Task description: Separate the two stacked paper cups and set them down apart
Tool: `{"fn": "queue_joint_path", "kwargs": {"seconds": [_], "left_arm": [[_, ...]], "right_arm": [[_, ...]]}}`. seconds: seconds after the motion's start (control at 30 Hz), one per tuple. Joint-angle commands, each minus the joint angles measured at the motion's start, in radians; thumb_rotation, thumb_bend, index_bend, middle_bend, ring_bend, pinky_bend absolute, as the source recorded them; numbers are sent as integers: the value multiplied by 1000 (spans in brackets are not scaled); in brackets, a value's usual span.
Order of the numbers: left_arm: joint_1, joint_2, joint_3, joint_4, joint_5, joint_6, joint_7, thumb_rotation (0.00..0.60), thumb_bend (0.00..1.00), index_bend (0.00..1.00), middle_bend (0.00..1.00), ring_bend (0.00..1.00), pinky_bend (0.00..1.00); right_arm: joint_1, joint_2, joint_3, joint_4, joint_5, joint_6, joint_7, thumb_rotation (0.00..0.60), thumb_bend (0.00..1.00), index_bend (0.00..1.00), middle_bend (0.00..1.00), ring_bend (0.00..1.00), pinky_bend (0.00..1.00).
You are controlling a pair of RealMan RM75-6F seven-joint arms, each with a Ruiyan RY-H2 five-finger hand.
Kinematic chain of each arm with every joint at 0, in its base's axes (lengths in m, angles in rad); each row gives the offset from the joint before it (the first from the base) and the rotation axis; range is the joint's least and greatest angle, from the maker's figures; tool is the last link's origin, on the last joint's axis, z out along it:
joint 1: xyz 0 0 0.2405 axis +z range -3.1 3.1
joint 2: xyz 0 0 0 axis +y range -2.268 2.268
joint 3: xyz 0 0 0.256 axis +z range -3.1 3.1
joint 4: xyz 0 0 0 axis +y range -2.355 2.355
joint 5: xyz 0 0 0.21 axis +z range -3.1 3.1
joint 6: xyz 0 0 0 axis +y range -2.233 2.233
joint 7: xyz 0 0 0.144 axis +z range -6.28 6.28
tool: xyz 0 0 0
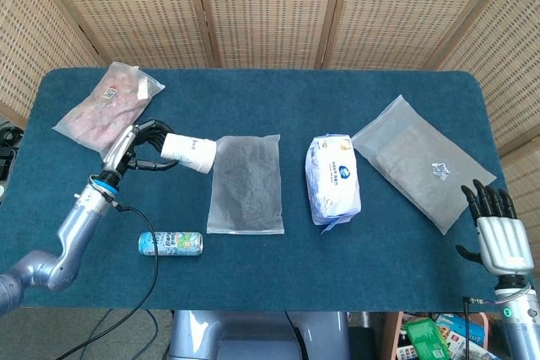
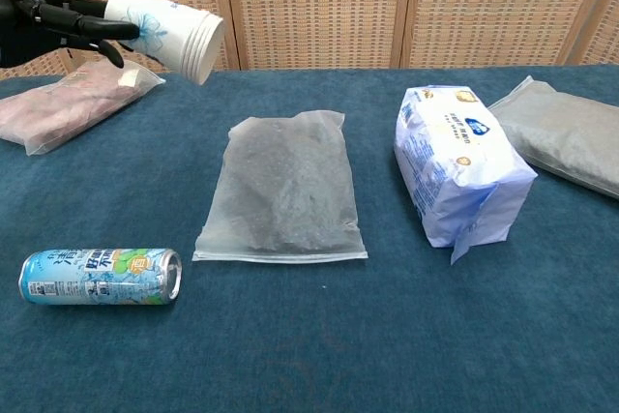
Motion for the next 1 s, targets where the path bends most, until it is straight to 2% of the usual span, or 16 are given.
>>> {"fn": "queue_joint_path", "kwargs": {"seconds": [0.03,0.23,0.43,0.57,0.8,1.0], "left_arm": [[-16,19,-36,-83,0,-85,-181,600,142,491,498,466,485],[-53,-43,-42,-74,34,-131,-352,600,142,491,498,466,486],[-100,-105,-48,-42,50,-161,-419,600,144,491,498,466,485],[-134,-132,-52,-25,64,-180,-440,600,148,491,498,466,485],[-218,-171,-67,7,63,-233,-412,600,157,491,498,466,485],[-276,-202,-85,30,30,-273,-380,600,158,491,498,466,485]], "right_arm": [[48,23,15,36,-35,-50,46,600,0,66,0,0,0],[125,41,51,87,-106,-87,191,600,0,126,0,0,0],[216,40,76,158,-189,-124,363,600,0,178,39,0,0],[272,25,95,213,-233,-122,421,600,10,230,90,0,0],[359,-25,134,268,-269,-100,488,600,134,330,174,25,0],[420,-63,141,291,-306,-89,497,600,226,402,219,71,2]]}}
